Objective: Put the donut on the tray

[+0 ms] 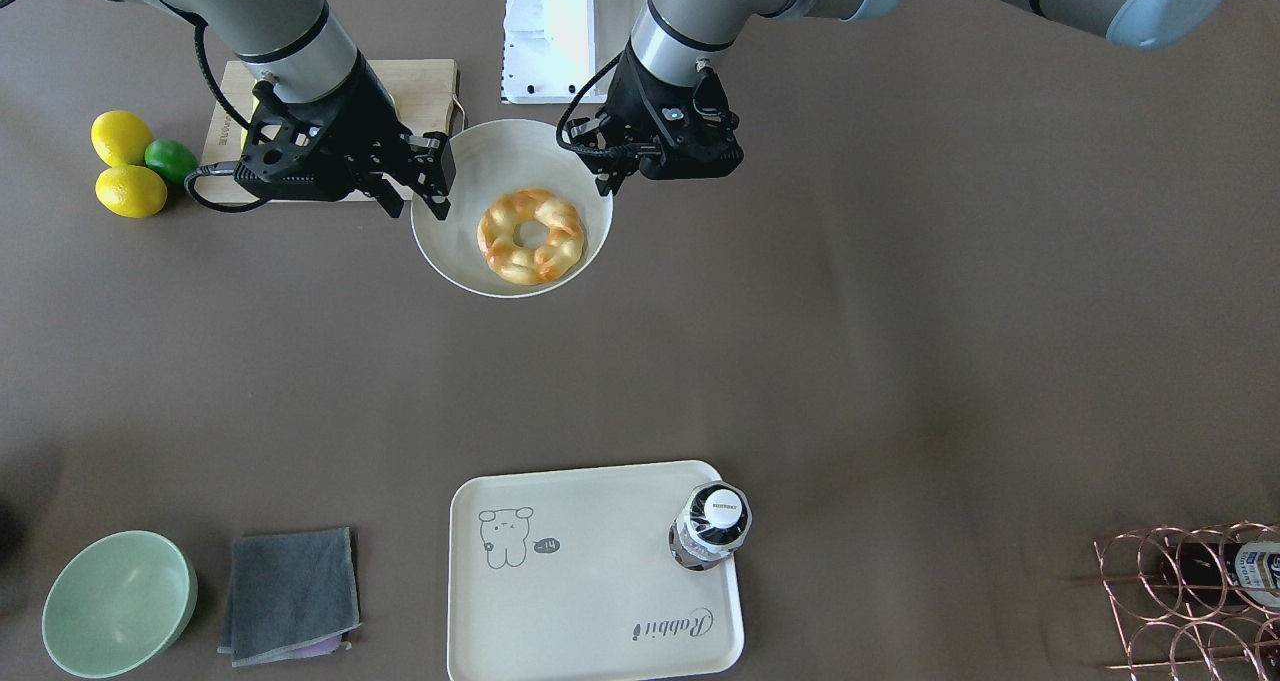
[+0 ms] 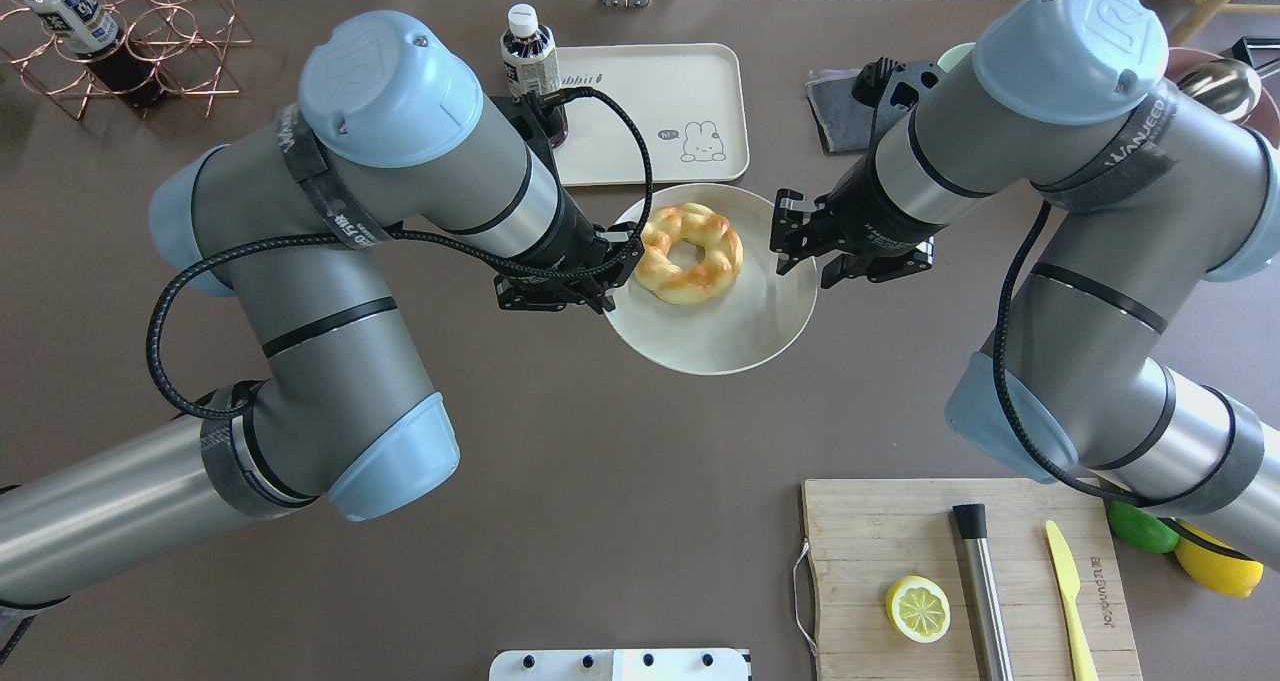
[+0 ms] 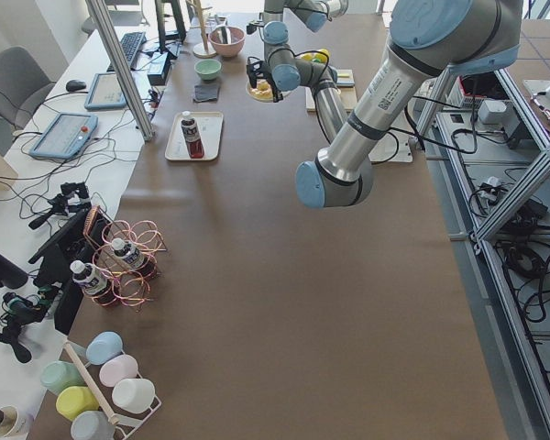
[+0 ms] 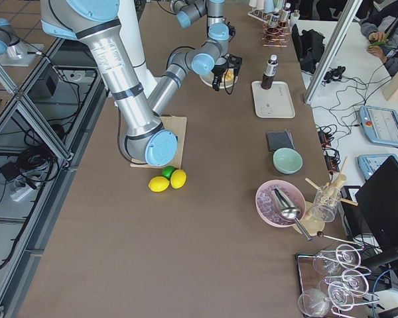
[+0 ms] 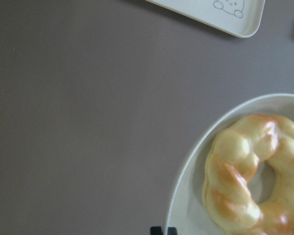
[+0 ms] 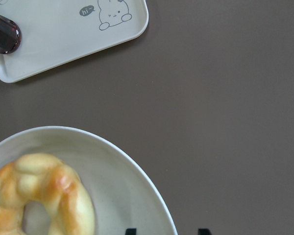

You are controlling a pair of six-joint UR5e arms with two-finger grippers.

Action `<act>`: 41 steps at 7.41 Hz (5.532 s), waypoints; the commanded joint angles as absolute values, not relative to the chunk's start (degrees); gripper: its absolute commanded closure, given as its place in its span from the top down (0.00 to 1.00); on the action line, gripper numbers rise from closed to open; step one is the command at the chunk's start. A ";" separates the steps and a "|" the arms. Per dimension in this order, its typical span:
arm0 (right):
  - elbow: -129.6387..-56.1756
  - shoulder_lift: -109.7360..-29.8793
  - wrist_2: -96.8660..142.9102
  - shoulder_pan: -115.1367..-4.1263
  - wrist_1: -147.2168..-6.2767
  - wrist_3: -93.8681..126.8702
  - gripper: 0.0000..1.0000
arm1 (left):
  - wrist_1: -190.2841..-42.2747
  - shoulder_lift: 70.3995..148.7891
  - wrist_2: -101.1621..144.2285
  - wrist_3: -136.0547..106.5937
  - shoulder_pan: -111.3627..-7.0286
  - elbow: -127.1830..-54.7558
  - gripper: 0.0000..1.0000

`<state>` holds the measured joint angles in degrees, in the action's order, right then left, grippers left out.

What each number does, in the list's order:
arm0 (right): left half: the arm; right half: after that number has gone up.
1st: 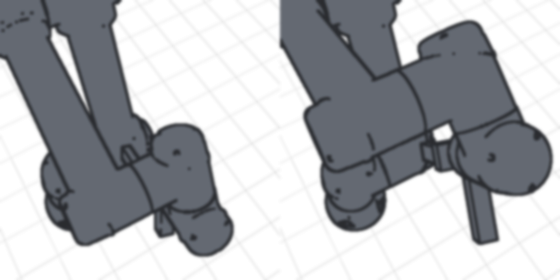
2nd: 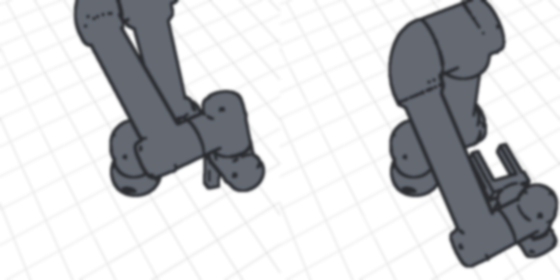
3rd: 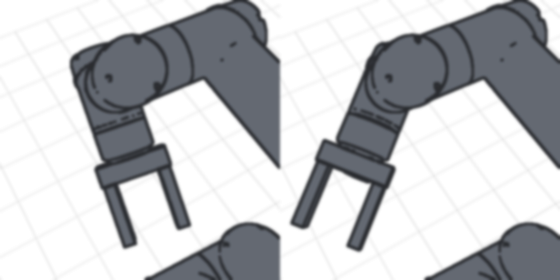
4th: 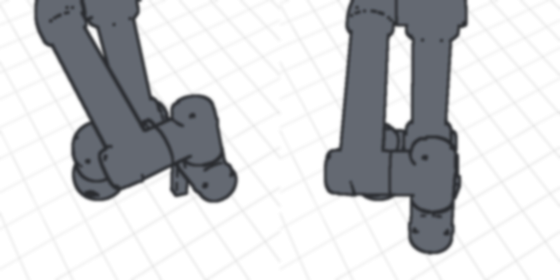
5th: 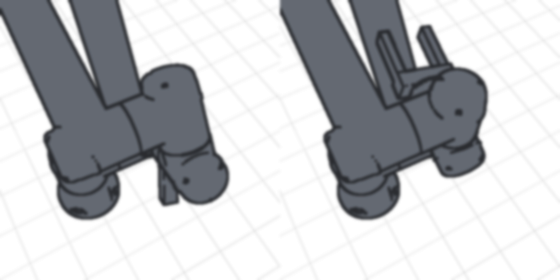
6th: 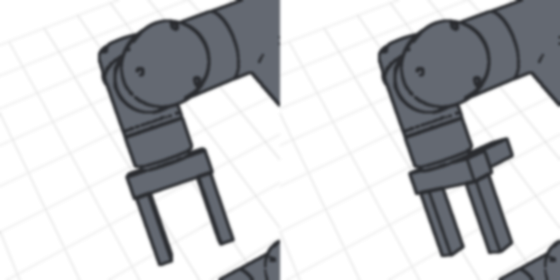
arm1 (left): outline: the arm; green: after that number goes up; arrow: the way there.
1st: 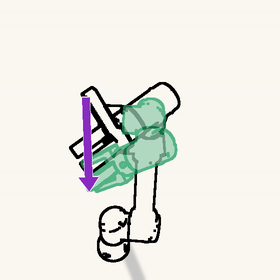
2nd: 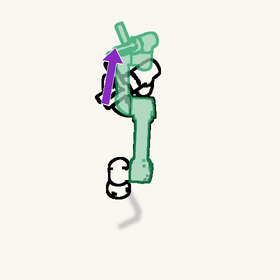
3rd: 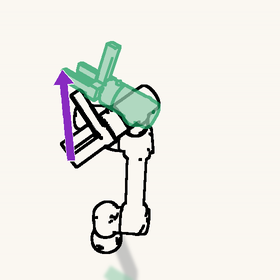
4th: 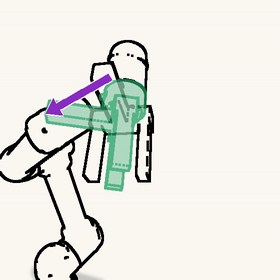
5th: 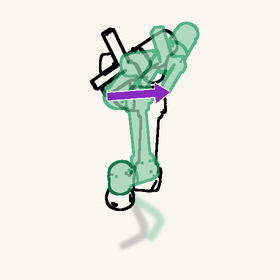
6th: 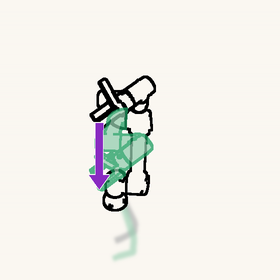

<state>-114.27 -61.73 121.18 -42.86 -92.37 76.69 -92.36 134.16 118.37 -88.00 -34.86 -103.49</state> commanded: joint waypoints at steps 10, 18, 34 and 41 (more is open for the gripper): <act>-113.82 -62.32 120.94 -42.54 -91.76 81.12 0.00 | -93.60 133.86 115.77 -88.24 -34.81 -103.89 0.97; -80.73 -48.29 109.47 -45.79 -72.33 98.76 0.00 | -93.43 128.94 115.31 -88.15 -36.12 -108.28 0.97; -68.95 -45.12 114.64 -52.52 -64.06 86.93 1.00 | -91.41 127.37 113.38 -87.11 -39.54 -109.33 0.98; -81.64 -81.08 141.41 -85.83 -64.34 22.91 1.00 | -88.15 103.32 123.28 -40.36 -56.83 -116.89 0.98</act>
